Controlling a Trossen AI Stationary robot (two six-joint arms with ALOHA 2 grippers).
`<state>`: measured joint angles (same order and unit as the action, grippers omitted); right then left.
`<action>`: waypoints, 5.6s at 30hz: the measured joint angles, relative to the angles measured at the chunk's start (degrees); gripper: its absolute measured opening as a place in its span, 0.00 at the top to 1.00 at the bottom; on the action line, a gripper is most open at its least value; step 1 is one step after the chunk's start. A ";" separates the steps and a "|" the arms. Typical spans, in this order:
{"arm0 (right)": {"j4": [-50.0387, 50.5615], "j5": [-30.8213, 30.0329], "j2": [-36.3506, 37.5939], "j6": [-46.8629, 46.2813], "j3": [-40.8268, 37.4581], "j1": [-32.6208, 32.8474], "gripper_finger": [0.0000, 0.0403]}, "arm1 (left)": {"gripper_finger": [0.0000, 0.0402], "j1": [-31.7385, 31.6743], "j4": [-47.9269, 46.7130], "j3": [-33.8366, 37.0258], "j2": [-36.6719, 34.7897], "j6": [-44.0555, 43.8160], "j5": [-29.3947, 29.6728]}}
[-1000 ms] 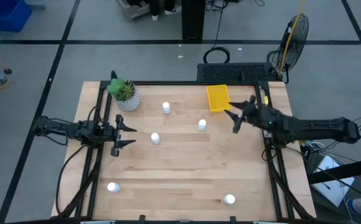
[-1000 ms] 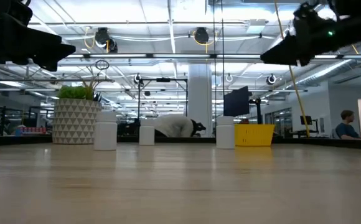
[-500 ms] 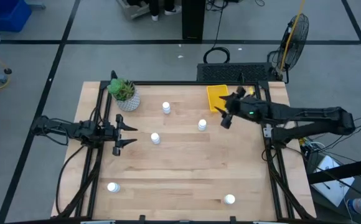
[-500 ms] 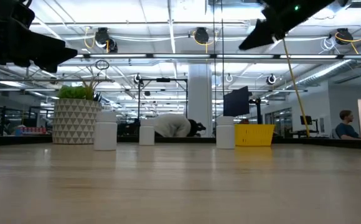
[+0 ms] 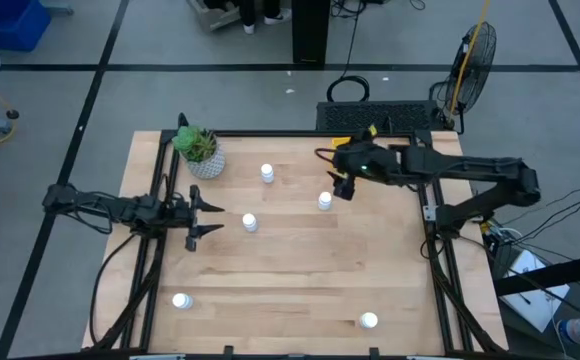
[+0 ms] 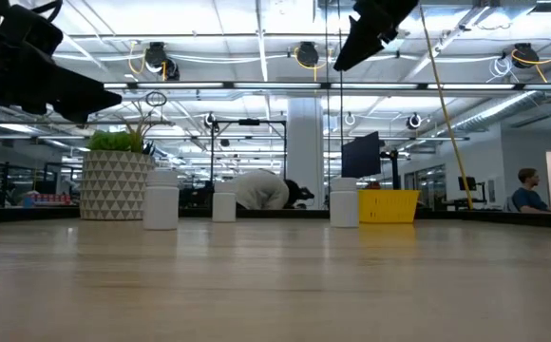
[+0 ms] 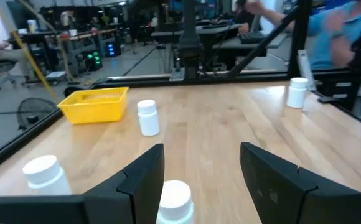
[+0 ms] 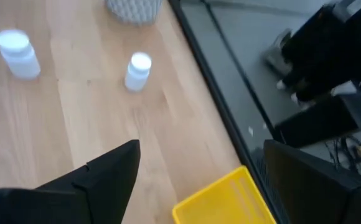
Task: Pick and place pill bottles into a basket
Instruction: Put the white medicine bottle into the yellow bin
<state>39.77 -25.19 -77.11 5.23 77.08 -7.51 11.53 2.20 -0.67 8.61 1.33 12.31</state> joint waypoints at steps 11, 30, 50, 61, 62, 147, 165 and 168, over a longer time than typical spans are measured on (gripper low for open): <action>12.79 14.40 -11.18 -6.70 7.41 -3.43 0.20 | 0.47 0.00 0.81 0.07 0.77 1.32 1.44; 11.35 14.92 -15.27 -6.05 7.41 -3.76 0.20 | 0.47 0.00 0.60 0.04 0.78 -1.49 3.92; 6.63 19.44 -20.60 -7.90 1.45 -3.61 0.20 | 0.47 0.00 1.79 0.11 0.77 -0.03 4.27; 1.92 19.48 -20.60 -8.42 -5.05 -4.13 0.20 | 0.47 0.00 1.83 0.11 0.78 -0.11 4.22; 1.43 19.47 -20.60 -8.24 -5.39 -4.13 0.20 | 0.47 0.00 1.84 0.11 0.78 -0.11 4.24; -5.58 17.63 1.65 -0.40 -9.64 -21.83 0.65 | 0.47 0.00 1.92 0.07 0.75 -0.07 4.16; -5.73 19.36 1.54 -1.46 -23.31 -28.48 0.65 | 0.47 0.00 1.92 0.04 0.75 -0.07 4.16; -7.85 20.79 1.54 -2.39 -25.60 -28.48 0.65 | 0.47 0.00 1.92 0.04 0.75 -0.07 4.16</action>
<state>31.92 -4.40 -75.57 2.84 51.48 -35.99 11.53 4.12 -0.62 9.37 1.26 16.47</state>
